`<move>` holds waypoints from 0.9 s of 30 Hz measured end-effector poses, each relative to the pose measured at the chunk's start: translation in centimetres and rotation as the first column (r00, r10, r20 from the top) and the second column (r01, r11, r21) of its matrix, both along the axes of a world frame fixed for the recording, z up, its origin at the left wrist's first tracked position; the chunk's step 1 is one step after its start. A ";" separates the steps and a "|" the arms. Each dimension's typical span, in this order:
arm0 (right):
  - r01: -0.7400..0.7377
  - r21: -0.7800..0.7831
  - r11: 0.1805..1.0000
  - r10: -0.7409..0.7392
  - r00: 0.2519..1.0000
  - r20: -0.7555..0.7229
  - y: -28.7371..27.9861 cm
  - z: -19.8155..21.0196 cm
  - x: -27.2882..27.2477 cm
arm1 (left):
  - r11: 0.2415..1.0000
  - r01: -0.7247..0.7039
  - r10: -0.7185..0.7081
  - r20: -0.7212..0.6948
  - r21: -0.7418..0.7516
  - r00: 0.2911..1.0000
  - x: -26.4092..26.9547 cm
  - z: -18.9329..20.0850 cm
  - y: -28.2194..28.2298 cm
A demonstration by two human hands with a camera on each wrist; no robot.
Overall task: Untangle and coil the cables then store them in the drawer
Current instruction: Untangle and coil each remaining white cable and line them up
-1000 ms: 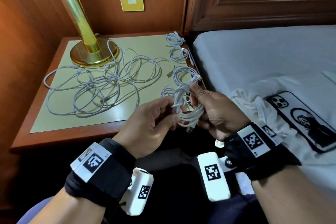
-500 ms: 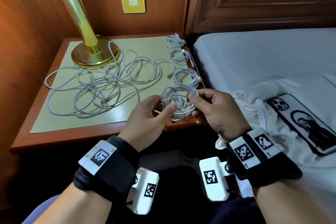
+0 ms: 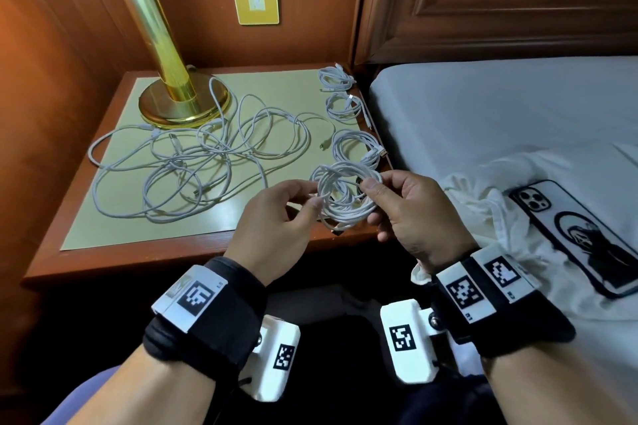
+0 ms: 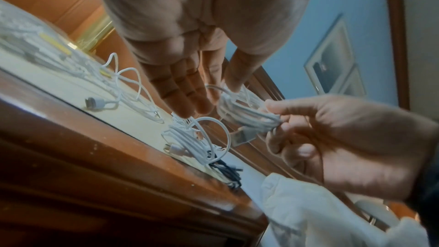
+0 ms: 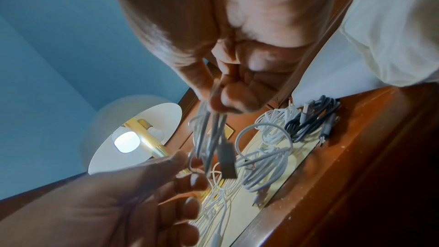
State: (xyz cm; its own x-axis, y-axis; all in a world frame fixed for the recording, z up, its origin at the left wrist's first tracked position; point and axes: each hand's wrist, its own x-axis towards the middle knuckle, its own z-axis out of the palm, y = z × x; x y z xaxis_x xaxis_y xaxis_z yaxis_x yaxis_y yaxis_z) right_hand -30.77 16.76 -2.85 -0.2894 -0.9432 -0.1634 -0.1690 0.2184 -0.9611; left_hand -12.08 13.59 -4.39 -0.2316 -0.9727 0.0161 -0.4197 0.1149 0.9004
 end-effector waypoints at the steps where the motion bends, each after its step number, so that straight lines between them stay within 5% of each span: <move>1: -0.004 0.018 1.000 0.005 0.999 -0.041 0.0 0.0 0.0 | 0.999 0.017 -0.016 0.058 -0.033 0.998 0.0 0.2 0.2; 3: -0.011 0.069 0.998 0.014 0.999 -0.038 0.1 0.1 0.1 | 0.995 0.055 -0.045 0.124 -0.083 0.991 0.0 0.3 0.4; 6: -0.005 0.099 0.995 -0.021 0.964 0.263 0.0 0.8 0.2 | 0.990 0.091 -0.071 0.174 -0.111 0.982 0.0 0.7 0.6; 9: 0.049 0.044 0.998 -0.063 0.908 0.413 0.0 1.7 -0.7 | 0.984 0.092 -0.062 0.194 -0.154 0.979 0.5 1.5 0.5; 17: 0.229 -0.099 0.968 -0.178 0.913 0.366 0.0 1.5 -0.7 | 0.981 0.082 -0.050 0.179 -0.173 0.983 1.5 2.0 0.3; 27: 0.101 -0.191 0.976 -0.010 0.904 0.428 0.9 2.4 -0.3 | 0.986 0.091 -0.082 0.072 -0.137 0.994 0.4 1.0 1.2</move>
State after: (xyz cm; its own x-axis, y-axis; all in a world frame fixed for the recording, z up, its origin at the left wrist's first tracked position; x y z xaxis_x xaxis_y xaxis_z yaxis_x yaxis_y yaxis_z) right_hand -31.06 17.69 -0.45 -0.2885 -0.9534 -0.0886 0.2695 0.0079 -0.9630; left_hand -11.67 14.78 -3.35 -0.3200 -0.9381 0.1326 -0.4606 0.2764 0.8435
